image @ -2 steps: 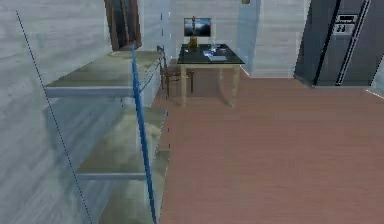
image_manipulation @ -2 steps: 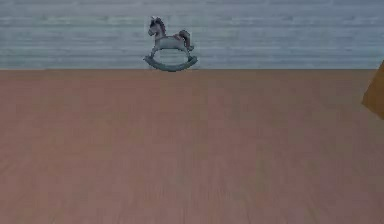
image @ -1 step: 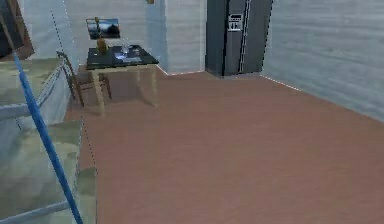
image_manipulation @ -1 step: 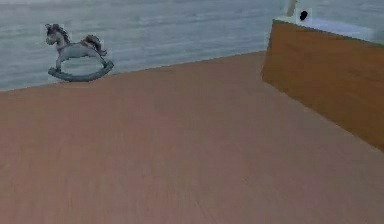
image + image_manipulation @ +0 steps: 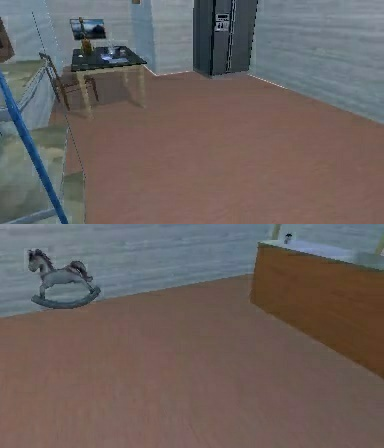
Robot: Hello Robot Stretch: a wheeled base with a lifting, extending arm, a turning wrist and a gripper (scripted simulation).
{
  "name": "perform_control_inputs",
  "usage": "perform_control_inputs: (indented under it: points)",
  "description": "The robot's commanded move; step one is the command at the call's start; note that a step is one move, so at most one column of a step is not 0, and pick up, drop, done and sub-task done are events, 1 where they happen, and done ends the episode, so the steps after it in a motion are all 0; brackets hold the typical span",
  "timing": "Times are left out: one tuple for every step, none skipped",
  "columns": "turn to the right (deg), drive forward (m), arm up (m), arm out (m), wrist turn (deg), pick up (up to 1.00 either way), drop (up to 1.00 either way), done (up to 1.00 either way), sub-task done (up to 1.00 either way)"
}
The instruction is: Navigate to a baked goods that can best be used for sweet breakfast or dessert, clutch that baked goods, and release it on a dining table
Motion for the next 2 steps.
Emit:
perform_control_inputs:
  points:
    - [0.0, 0.05, 0.0, 0.0, 0.0, 0.0, 0.0, 0.0, 0.0]
    - [45.0, 0.0, 0.0, 0.0, 0.0, 0.0, 0.0, 0.0, 0.0]
